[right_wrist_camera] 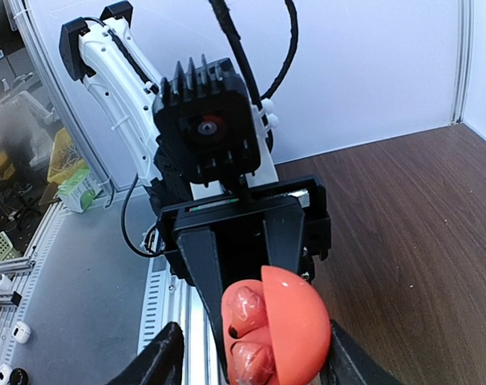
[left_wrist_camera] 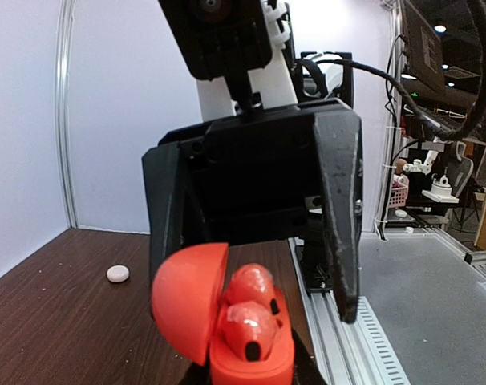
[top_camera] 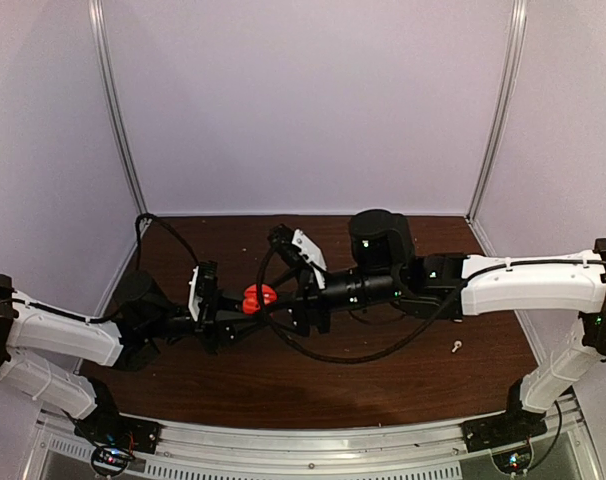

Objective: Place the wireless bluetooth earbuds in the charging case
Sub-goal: Close the charging case.

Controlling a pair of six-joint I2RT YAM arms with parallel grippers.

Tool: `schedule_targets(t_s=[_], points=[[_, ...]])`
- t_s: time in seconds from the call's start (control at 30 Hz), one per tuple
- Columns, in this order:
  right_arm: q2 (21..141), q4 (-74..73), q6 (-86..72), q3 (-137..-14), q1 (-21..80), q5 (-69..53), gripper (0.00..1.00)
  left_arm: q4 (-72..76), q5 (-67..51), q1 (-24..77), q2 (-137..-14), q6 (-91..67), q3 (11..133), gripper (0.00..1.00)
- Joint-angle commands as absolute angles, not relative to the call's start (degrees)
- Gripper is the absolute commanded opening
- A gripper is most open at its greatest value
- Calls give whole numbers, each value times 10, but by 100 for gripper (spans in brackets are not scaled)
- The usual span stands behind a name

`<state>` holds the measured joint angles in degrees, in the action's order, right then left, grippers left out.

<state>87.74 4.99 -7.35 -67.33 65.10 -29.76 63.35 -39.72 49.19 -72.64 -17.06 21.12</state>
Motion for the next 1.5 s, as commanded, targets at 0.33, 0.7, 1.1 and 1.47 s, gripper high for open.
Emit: schedule_targets(t_s=[0.33,0.7,1.1,1.47], points=[[857,69,-69,-679,654,-309,46,654,-390,492,-728,-171,227,0],[849,68,-63,-673,654,-315,41,647,-379,492,-731,-177,230,0],[839,40,-19,-668,658,-328,38,619,-374,492,-743,-203,252,0],[847,-23,33,-680,671,-279,34,620,-374,491,-749,-216,258,0]])
